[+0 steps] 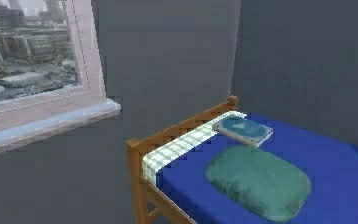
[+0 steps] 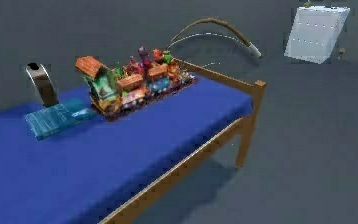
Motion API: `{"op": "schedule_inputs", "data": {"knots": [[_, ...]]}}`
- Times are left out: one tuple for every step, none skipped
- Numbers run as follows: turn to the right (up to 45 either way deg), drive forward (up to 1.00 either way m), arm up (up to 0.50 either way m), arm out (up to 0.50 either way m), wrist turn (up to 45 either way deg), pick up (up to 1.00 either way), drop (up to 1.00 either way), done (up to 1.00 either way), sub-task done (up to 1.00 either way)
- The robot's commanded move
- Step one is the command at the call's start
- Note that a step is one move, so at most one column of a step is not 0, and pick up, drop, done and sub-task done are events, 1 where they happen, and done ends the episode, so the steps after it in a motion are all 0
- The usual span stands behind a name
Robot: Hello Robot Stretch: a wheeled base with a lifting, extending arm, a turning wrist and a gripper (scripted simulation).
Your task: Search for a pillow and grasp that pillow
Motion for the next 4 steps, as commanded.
{"op": "schedule_inputs", "data": {"knots": [[-45.0, 0.0, 0.0, 0.0, 0.0, 0.0, 0.0, 0.0, 0.0], [-18.0, 0.0, 0.0, 0.0, 0.0, 0.0, 0.0, 0.0, 0.0], [0.0, 0.0, 0.5, 0.0, 0.0, 0.0, 0.0, 0.0, 0.0], [0.0, 0.0, 0.38, 0.0, 0.0, 0.0, 0.0, 0.0, 0.0]]}}
